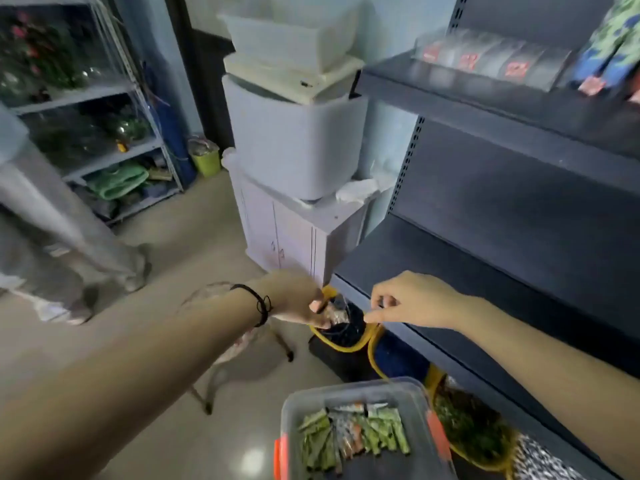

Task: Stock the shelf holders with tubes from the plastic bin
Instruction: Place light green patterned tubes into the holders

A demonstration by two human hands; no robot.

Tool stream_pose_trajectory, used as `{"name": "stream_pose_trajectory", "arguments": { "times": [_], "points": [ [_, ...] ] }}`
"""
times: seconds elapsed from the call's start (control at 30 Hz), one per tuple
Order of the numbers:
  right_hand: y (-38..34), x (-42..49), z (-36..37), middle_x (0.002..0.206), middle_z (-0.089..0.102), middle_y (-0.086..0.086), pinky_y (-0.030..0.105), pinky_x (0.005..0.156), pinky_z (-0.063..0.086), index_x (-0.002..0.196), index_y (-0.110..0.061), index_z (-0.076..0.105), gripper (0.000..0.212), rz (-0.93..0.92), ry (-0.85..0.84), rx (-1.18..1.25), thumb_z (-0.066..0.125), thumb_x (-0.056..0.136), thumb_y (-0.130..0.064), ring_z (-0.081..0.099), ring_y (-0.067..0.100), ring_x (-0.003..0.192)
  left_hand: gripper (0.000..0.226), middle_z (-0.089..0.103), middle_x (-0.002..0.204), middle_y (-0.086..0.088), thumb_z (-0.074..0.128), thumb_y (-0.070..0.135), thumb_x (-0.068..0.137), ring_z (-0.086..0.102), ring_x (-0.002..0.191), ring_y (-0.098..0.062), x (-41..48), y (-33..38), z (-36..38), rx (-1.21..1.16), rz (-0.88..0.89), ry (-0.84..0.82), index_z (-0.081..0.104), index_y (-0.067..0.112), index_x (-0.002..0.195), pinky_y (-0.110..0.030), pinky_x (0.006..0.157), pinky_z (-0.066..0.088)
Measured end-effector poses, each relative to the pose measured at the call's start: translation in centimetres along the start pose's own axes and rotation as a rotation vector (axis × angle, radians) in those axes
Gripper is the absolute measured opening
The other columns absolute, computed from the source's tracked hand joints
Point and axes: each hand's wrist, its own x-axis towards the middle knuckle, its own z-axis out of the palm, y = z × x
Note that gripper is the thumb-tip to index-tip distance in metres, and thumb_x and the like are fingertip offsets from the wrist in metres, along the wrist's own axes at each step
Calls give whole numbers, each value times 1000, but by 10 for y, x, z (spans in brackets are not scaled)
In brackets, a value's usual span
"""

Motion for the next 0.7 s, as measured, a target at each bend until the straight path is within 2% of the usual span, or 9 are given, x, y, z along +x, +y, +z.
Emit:
{"name": "stream_pose_trajectory", "arguments": {
  "times": [0.07, 0.17, 0.3, 0.37, 0.43, 0.53, 0.63, 0.7],
  "points": [
    [7, 18, 64, 89, 67, -6, 31, 66, 47, 93, -25, 65, 42, 0, -105, -1, 54, 85, -64, 62, 14, 79, 54, 65, 103, -2, 43, 67, 85, 59, 94, -25, 9, 5, 68, -38, 21, -85, 62, 20, 102, -35, 78, 50],
    [22, 33, 162, 77, 63, -6, 25, 51, 34, 92, -21, 66, 45, 9, -237, 21, 53, 85, -64, 56, 9, 64, 62, 64, 107, -4, 37, 69, 87, 59, 97, -26, 27, 20, 167, -104, 36, -235, 63, 17, 109, -33, 74, 46],
    [40, 40, 277, 79, 63, -5, 21, 51, 29, 93, -17, 68, 44, 90, -357, 171, 57, 85, -59, 49, 8, 62, 61, 63, 115, -6, 39, 69, 86, 56, 109, -27, 58, 45, 279, -245, -5, -372, 64, 19, 110, -36, 89, 40],
    [48, 43, 327, 70, 54, -9, 21, 51, 29, 89, -18, 64, 39, 161, -397, 286, 61, 85, -56, 45, 5, 59, 57, 63, 113, -7, 45, 65, 86, 56, 109, -27, 74, 59, 321, -362, -49, -404, 64, 15, 107, -33, 85, 41],
    [59, 46, 373, 67, 52, -10, 24, 54, 32, 83, -22, 60, 35, 257, -421, 389, 61, 83, -57, 49, 6, 61, 54, 63, 113, -8, 52, 59, 85, 56, 108, -26, 93, 73, 360, -534, -123, -425, 62, 11, 108, -31, 80, 42],
    [81, 52, 439, 74, 60, -9, 28, 63, 40, 84, -23, 61, 35, 377, -395, 501, 64, 81, -57, 62, 15, 76, 50, 64, 112, -6, 59, 53, 85, 58, 104, -25, 121, 96, 413, -775, -267, -425, 61, 10, 109, -28, 82, 42],
    [105, 58, 487, 85, 62, -8, 22, 63, 40, 97, -21, 62, 36, 470, -365, 555, 64, 83, -54, 61, 12, 81, 41, 65, 108, -5, 63, 49, 84, 60, 99, -22, 148, 117, 456, -1009, -433, -412, 61, 13, 102, -31, 86, 49],
    [125, 64, 508, 89, 61, -9, 24, 68, 44, 99, -22, 59, 36, 547, -348, 606, 63, 83, -54, 61, 12, 84, 33, 66, 102, -4, 65, 47, 83, 61, 97, -20, 166, 126, 475, -1117, -508, -368, 61, 16, 94, -33, 87, 50]
  ]
}}
